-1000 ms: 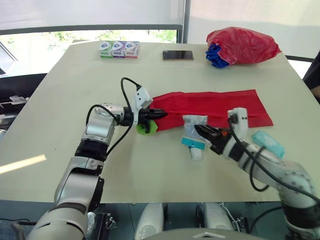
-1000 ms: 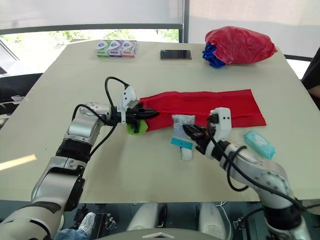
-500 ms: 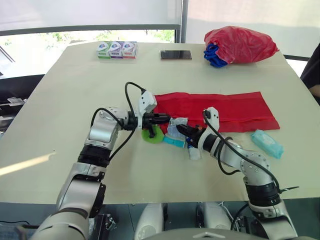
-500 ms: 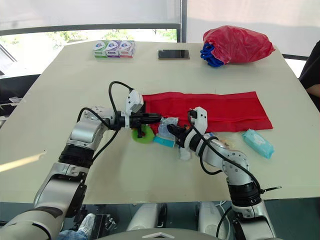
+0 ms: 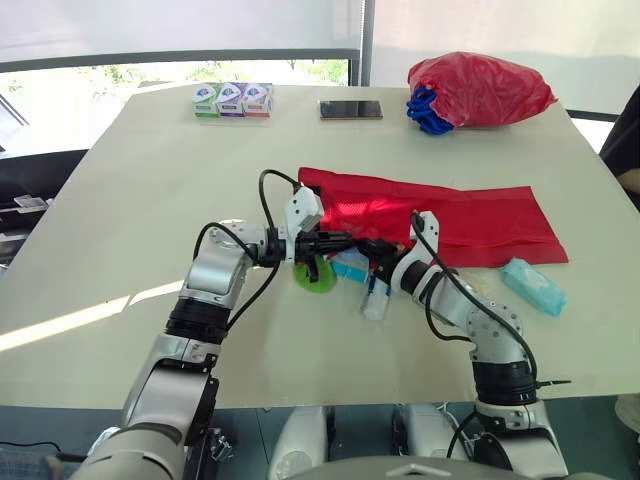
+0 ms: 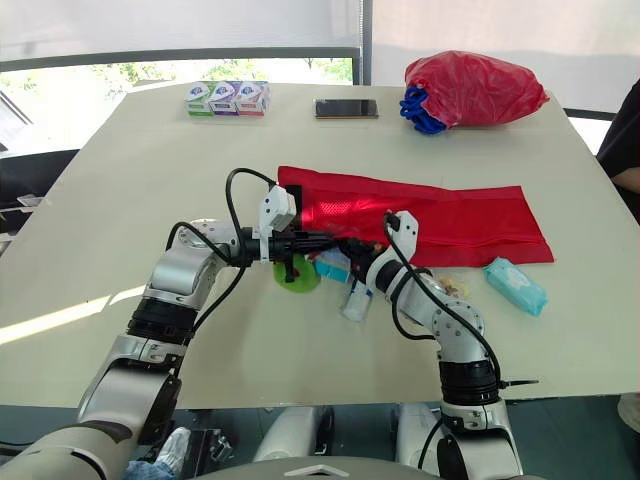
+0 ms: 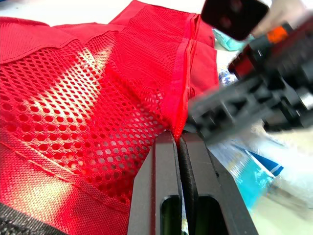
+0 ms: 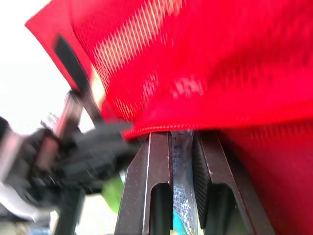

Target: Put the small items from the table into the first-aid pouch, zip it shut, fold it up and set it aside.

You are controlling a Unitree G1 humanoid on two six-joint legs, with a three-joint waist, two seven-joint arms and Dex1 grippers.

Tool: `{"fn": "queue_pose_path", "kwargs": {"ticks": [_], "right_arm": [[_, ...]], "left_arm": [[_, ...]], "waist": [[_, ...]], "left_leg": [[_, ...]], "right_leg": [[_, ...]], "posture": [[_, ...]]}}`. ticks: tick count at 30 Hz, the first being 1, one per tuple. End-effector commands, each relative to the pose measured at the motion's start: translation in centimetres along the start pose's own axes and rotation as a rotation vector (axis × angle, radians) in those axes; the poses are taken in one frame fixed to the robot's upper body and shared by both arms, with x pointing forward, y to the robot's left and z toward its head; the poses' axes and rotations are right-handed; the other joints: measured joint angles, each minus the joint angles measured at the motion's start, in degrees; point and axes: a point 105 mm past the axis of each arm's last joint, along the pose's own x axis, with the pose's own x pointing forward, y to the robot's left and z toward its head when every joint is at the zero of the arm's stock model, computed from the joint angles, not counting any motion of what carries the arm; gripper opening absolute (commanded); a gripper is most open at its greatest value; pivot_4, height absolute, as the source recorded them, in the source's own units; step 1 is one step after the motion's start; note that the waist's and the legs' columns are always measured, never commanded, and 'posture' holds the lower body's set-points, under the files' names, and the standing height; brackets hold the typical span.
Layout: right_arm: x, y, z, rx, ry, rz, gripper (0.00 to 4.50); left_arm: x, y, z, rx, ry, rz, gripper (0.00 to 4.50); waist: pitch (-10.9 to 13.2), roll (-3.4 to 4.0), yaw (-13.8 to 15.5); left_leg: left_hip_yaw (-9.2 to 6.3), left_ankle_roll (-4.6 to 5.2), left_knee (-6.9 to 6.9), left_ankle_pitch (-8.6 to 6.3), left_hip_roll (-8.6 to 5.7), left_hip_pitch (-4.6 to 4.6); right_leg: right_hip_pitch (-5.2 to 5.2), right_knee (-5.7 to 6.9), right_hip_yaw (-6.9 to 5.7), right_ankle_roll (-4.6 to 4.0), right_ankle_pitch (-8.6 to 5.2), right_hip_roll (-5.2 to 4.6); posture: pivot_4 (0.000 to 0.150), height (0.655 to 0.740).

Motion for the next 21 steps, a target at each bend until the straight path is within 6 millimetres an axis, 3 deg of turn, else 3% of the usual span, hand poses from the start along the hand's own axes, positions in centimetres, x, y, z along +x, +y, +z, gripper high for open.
{"fn": "queue_pose_path", "kwargs": {"ticks": [1,4,13,21], "right_arm": [[-0.2,1.4,2.5,0.055,-0.138,0.069,0.1],[0.2,1.3,2.3,0.097,-0.148,0.066,0.1],[1.3,-2.2,1.4,0.135,-0.143,-0.114,0.1],[2.1,-2.5,1.8,0.157,-0.171,-0.154,0.1]], "left_arm": [[1.2,-1.4,-0.2,0.012,-0.003,-0.076,0.09],[1.9,-1.6,-0.4,0.001,-0.001,-0.088,0.09],[3.0,-1.2,-2.3,-0.12,0.024,-0.044,0.09],[3.0,-0.1,-3.9,-0.203,0.034,0.025,0.09]], "waist": [[0.0,0.0,-0.04],[-0.01,-0.01,-0.01],[-0.2,-0.13,0.06],[-0.55,-0.23,0.12]], "left_leg": [[0.06,0.0,-0.01,0.0,-0.01,0.0],[0.1,-0.05,-0.02,0.03,-0.01,0.0],[0.17,-0.09,-0.02,0.05,-0.02,0.01],[0.19,-0.04,-0.01,0.03,-0.04,0.08]], "right_leg": [[-0.06,0.03,0.03,0.0,0.0,0.0],[-0.08,0.04,0.06,0.0,0.0,0.02],[-0.08,0.05,0.13,0.0,0.0,0.02],[-0.07,0.11,0.16,0.0,0.0,0.0]], "posture": [[0.15,0.74],[0.15,0.74],[0.15,0.74],[0.15,0.74]]}}
